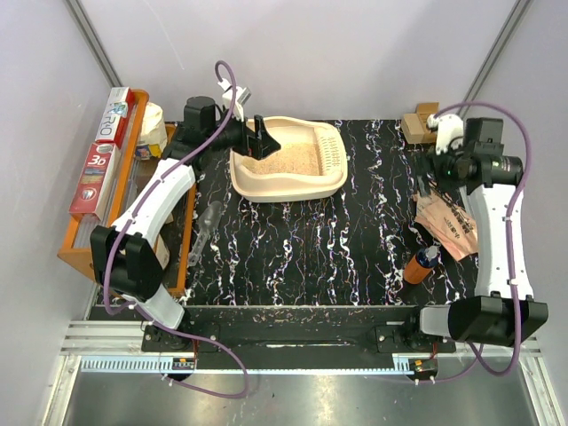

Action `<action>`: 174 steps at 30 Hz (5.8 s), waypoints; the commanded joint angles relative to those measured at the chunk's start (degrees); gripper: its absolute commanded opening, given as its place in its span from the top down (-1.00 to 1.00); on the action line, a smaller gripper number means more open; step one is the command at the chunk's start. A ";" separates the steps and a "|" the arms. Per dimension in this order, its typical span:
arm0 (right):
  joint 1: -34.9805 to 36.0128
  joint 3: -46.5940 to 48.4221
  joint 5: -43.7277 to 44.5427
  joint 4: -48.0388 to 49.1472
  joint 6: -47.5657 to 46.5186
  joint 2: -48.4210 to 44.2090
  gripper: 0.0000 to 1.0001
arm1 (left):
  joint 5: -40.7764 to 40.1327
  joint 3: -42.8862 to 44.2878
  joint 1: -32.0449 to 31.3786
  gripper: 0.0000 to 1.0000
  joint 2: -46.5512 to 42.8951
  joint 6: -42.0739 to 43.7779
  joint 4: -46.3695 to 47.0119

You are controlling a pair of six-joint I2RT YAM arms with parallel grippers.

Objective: Fill the litter box with clean litter

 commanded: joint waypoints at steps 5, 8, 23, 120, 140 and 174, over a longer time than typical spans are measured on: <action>-2.16 -14.28 17.67 -5.09 -9.83 -2.02 -0.87 | 2.83 -2.78 -0.56 -0.98 -2.09 0.27 1.23; -3.73 -15.52 20.84 -2.36 -10.36 0.43 -0.84 | 3.09 -3.13 -1.00 -0.98 -2.44 0.01 1.50; -6.64 -8.60 17.26 -0.67 -15.55 14.66 0.42 | 3.79 -5.41 -1.53 -0.98 -4.99 0.36 1.67; -7.61 4.43 -11.84 11.71 19.70 7.38 -0.78 | 7.93 26.50 -28.51 1.00 22.28 11.07 -24.06; -7.61 1.35 -17.65 12.32 23.65 7.03 -0.76 | -15.71 23.15 -21.30 1.00 13.11 59.41 -57.30; 16.56 19.09 -32.85 -5.17 -30.57 28.46 -0.85 | -17.13 -5.23 -12.52 -0.98 -16.50 28.77 -29.00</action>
